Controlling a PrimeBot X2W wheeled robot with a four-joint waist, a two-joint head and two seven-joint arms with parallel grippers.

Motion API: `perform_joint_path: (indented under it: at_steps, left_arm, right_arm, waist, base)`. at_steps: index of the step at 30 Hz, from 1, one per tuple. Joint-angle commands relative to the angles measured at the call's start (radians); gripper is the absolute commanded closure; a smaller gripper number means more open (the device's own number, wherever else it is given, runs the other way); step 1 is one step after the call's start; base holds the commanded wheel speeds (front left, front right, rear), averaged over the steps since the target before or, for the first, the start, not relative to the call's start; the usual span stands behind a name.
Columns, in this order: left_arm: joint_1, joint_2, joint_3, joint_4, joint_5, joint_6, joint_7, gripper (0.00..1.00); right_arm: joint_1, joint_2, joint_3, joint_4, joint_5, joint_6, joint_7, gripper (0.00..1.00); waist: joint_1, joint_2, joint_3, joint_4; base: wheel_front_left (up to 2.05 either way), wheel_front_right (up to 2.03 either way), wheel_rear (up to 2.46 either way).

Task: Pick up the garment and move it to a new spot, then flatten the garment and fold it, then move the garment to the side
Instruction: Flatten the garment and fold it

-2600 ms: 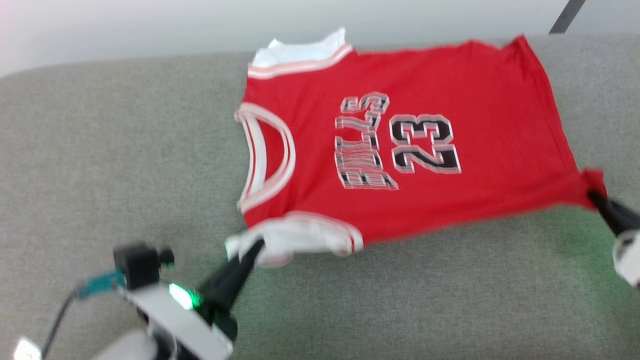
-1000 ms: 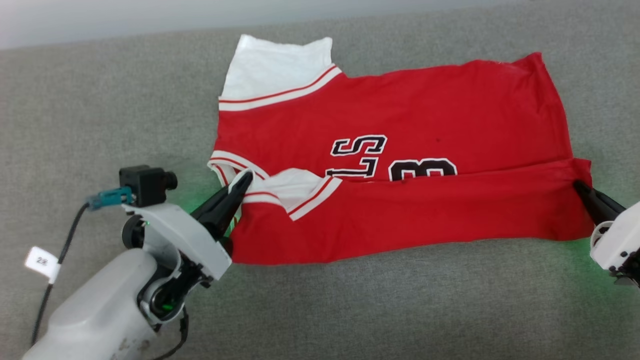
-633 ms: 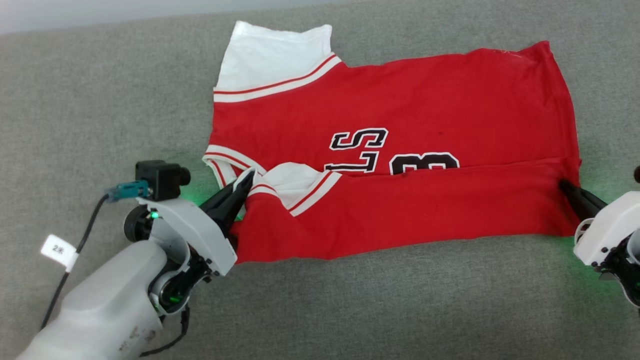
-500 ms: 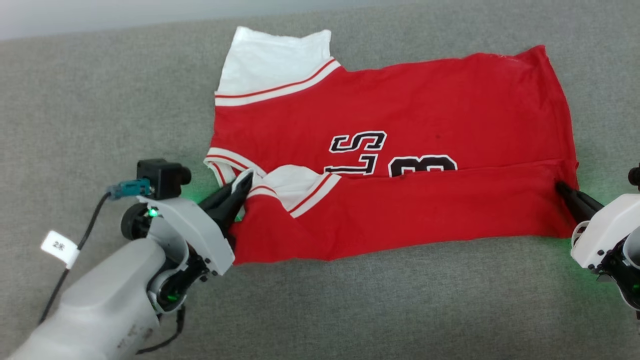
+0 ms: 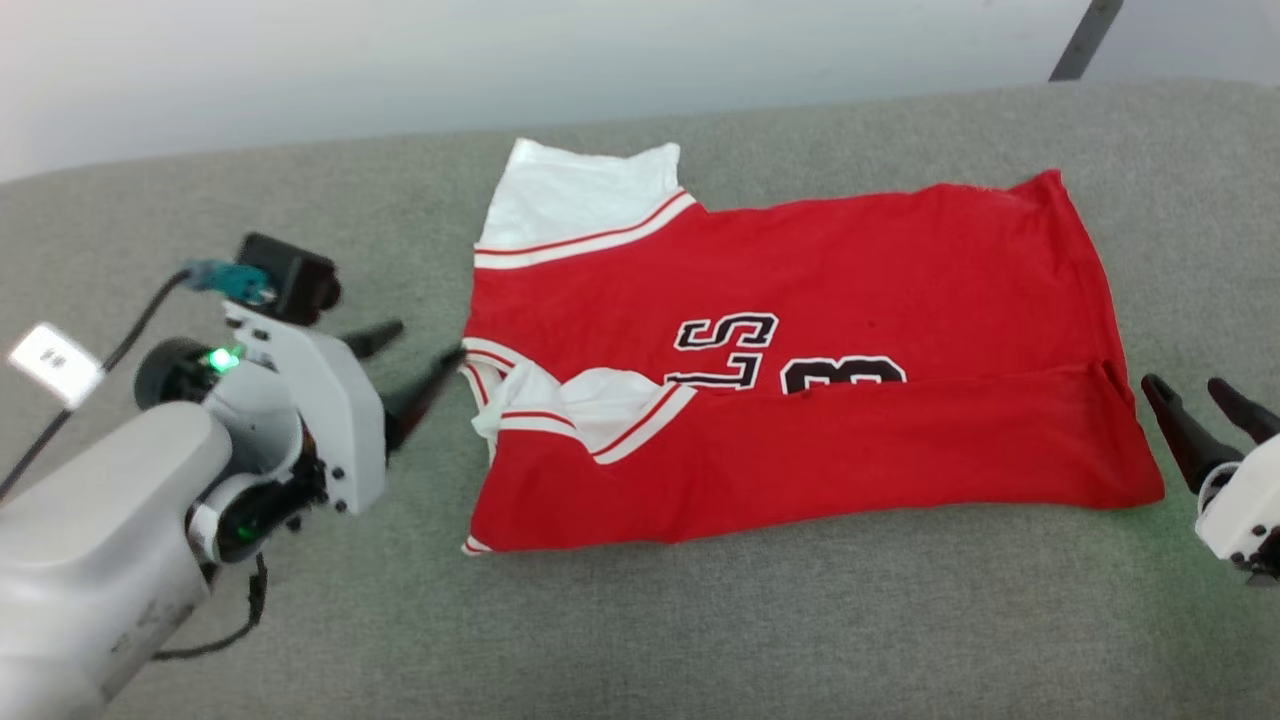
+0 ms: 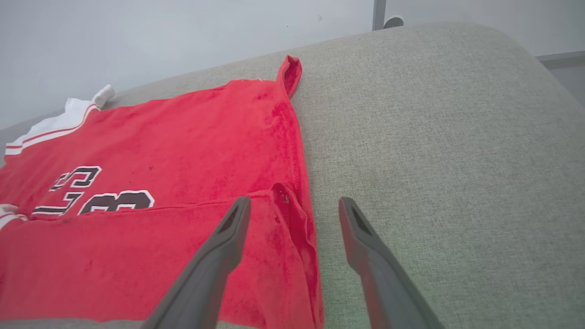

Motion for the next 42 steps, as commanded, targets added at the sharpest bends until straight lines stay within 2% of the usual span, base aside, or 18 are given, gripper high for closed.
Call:
perform_joint_path:
  at_steps: [1,6,9,11,15,18,24,25,26,27,29,32,37,42]
  left_arm:
    - [-0.004,0.007,-0.009,-0.023,-0.019,0.008,0.039,0.0]
    - [-0.004,0.065,-0.066,-0.182,-0.117,0.069,0.332,0.0]
    - [-0.007,0.088,-0.079,-0.255,-0.162,0.114,0.431,0.0]
    - [-0.004,0.094,-0.078,-0.271,-0.177,0.143,0.45,0.0]
    - [0.019,0.072,-0.077,-0.255,-0.207,0.171,0.464,0.0]
    - [0.04,0.054,-0.077,-0.199,-0.233,0.168,0.462,0.0]
    - [0.101,0.007,-0.09,-0.079,-0.277,0.128,0.463,0.0]
    - [0.109,0.001,-0.093,-0.066,-0.282,0.117,0.463,0.03]
    - [0.117,-0.004,-0.094,-0.054,-0.288,0.109,0.46,0.16]
    - [0.126,-0.009,-0.093,-0.046,-0.295,0.1,0.458,0.51]
    - [0.137,-0.022,-0.09,-0.04,-0.313,0.078,0.459,1.0]
    - [0.139,-0.029,-0.083,-0.035,-0.326,0.055,0.459,1.0]
    - [0.134,-0.041,-0.082,-0.024,-0.312,0.038,0.445,1.0]
    - [0.123,-0.054,-0.081,-0.027,-0.305,0.024,0.436,1.0]
  right_arm:
    - [0.017,0.001,-0.008,-0.006,0.0,-0.001,0.002,0.0]
    - [0.043,0.012,-0.031,-0.035,-0.004,-0.001,0.016,0.0]
    - [0.049,0.023,-0.039,-0.051,-0.007,-0.001,0.021,0.0]
    - [0.048,0.031,-0.039,-0.061,-0.009,-0.001,0.027,0.0]
    - [0.045,0.038,-0.042,-0.078,-0.009,-0.001,0.035,0.0]
    - [0.033,0.043,-0.047,-0.09,-0.014,-0.001,0.039,0.0]
    - [0.031,0.041,-0.058,-0.101,-0.018,-0.001,0.046,0.0]
    - [0.034,0.039,-0.058,-0.103,-0.018,-0.001,0.05,0.0]
    - [0.037,0.035,-0.056,-0.106,-0.018,-0.001,0.056,0.0]
    - [0.04,0.029,-0.054,-0.11,-0.018,-0.001,0.063,0.0]
    - [0.041,0.016,-0.043,-0.12,-0.018,-0.001,0.085,0.0]
    - [0.043,-0.018,-0.004,-0.136,-0.024,-0.001,0.147,0.0]
    - [0.023,-0.096,0.094,-0.164,-0.026,-0.001,0.318,0.0]
    - [-0.021,-0.134,0.173,-0.17,-0.021,-0.001,0.46,0.0]
  waist:
    - [0.0,0.0,-0.025,0.015]
    - [0.0,0.0,-0.034,0.016]
    - [0.0,0.0,-0.025,0.008]
    - [0.0,0.0,-0.013,-0.001]
    - [0.0,0.0,0.012,-0.021]
    - [0.0,0.0,0.03,-0.039]
    - [0.0,0.0,0.041,-0.066]
    - [0.0,0.0,0.042,-0.068]
    - [0.0,0.0,0.042,-0.069]
    - [0.0,0.0,0.041,-0.07]
    - [0.0,0.0,0.041,-0.07]
    - [0.0,0.0,0.04,-0.067]
    - [0.0,0.0,0.041,-0.058]
    - [0.0,0.0,0.046,-0.047]
  base:
    - [0.0,0.0,0.0]
    - [0.0,0.0,0.0]
    - [0.0,0.0,0.0]
    - [0.0,0.0,0.0]
    - [0.0,0.0,0.0]
    - [0.0,0.0,0.0]
    - [0.0,0.0,0.0]
    - [0.0,0.0,0.0]
    - [0.0,0.0,0.0]
    - [0.0,0.0,0.0]
    - [0.0,0.0,0.0]
    - [0.0,0.0,0.0]
    - [0.0,0.0,0.0]
    - [0.0,0.0,0.0]
